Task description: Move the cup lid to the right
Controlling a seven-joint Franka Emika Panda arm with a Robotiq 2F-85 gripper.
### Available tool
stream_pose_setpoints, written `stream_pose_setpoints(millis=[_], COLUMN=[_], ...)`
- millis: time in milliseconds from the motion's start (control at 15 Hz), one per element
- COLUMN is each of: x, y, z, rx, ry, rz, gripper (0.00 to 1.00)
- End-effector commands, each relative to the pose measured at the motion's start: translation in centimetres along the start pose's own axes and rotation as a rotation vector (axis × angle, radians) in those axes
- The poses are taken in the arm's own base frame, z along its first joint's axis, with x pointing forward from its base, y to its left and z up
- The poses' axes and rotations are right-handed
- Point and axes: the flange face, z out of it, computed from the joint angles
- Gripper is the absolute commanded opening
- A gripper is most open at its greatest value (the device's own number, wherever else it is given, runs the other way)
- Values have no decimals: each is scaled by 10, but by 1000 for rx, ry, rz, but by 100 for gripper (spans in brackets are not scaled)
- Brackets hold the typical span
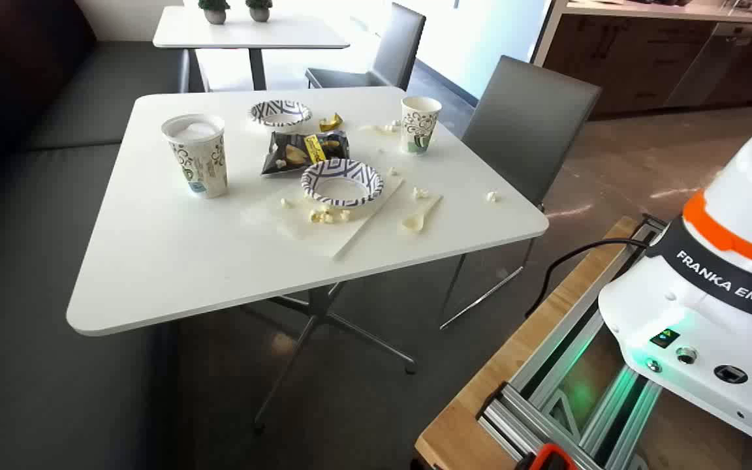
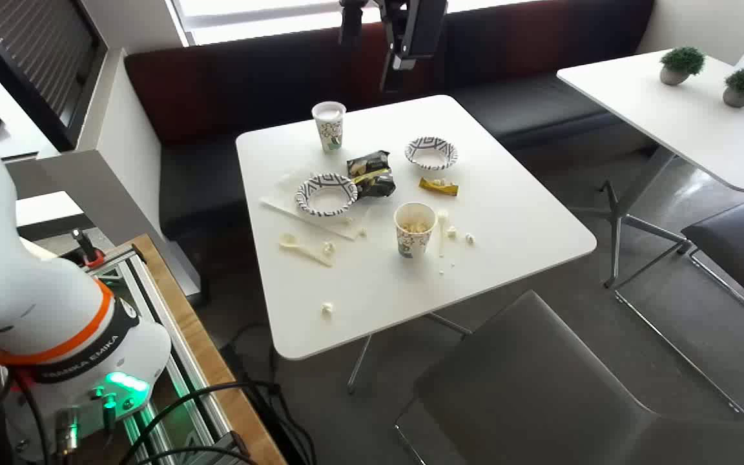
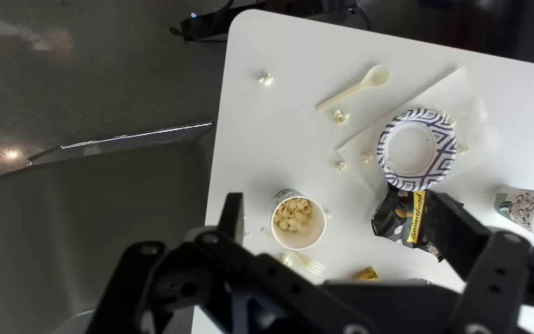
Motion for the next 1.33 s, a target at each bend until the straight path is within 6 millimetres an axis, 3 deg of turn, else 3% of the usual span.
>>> stream_pose_setpoints(millis=[0,533,667,933,1267], x=[0,0,2,8,18], y=[0,0,-32,-121,-228], z=[-1,-1,3,25,64], rx=[0,0,-47,-110,-45], ry=[-1,-1,12,12,68], rz=[0,0,-39,-85,27], gripper=[100,100,100,100,100])
